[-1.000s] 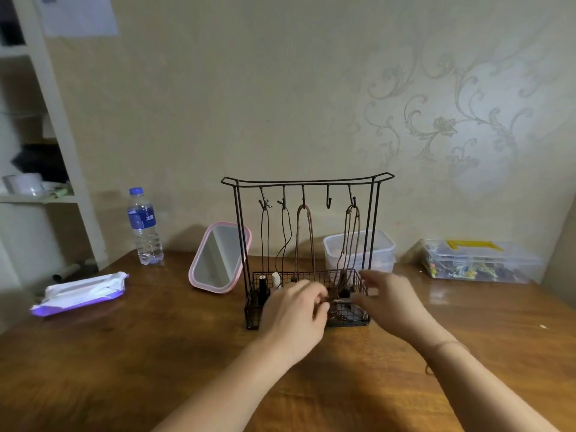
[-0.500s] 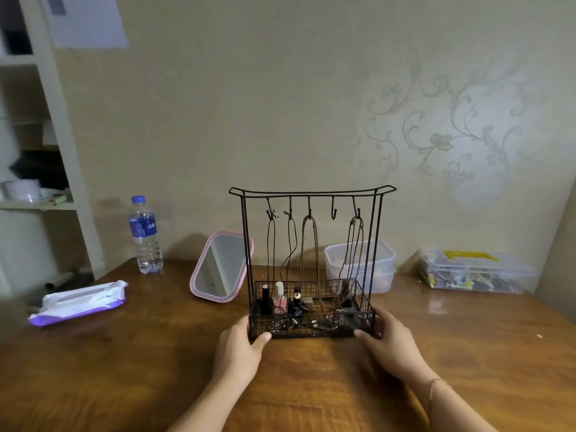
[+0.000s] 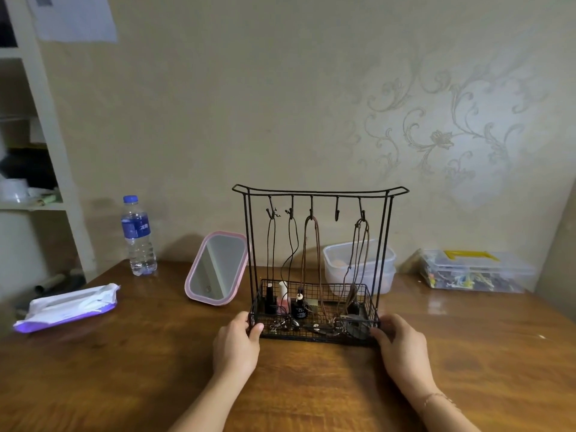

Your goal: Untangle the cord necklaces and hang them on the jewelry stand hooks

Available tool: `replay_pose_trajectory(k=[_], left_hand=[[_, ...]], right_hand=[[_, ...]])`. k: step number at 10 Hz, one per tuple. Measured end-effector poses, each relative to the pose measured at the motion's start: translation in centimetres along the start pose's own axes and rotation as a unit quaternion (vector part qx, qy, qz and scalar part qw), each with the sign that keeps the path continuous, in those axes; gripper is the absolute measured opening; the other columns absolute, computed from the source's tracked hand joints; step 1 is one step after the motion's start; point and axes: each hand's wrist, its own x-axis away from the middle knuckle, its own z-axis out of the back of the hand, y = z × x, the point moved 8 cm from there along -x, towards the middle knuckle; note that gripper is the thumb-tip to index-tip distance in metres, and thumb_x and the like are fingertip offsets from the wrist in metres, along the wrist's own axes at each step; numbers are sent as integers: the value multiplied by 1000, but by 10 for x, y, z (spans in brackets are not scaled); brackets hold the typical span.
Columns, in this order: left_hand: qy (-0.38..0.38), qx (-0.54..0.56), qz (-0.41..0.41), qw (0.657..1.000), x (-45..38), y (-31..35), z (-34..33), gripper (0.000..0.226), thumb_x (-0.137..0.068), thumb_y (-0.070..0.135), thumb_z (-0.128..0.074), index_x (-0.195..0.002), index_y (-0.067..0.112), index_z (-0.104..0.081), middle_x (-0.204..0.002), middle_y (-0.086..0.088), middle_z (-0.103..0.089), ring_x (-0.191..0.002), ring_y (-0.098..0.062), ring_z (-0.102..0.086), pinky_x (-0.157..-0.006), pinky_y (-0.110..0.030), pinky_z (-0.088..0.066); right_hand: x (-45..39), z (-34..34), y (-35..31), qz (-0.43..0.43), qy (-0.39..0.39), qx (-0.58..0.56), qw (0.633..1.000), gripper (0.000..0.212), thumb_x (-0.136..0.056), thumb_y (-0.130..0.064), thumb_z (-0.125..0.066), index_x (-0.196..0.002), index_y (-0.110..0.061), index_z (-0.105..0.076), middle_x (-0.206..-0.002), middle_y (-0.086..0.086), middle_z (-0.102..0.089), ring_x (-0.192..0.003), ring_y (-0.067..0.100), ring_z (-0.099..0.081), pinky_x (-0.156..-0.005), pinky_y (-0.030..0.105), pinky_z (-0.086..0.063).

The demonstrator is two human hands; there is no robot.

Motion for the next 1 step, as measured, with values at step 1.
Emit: replay_pose_trajectory(k=[1], left_hand=[[-17, 35, -4, 999, 3, -6, -3, 56, -93, 34, -63, -141, 10, -49, -135, -6, -62, -123, -22, -59, -96, -33, -50]], right_hand=[[-1, 0, 3, -14, -17, -13, 1000, 18, -79, -12, -76, -86, -23, -63, -72, -13, -62, -82, 21, -69, -71, 23, -43]])
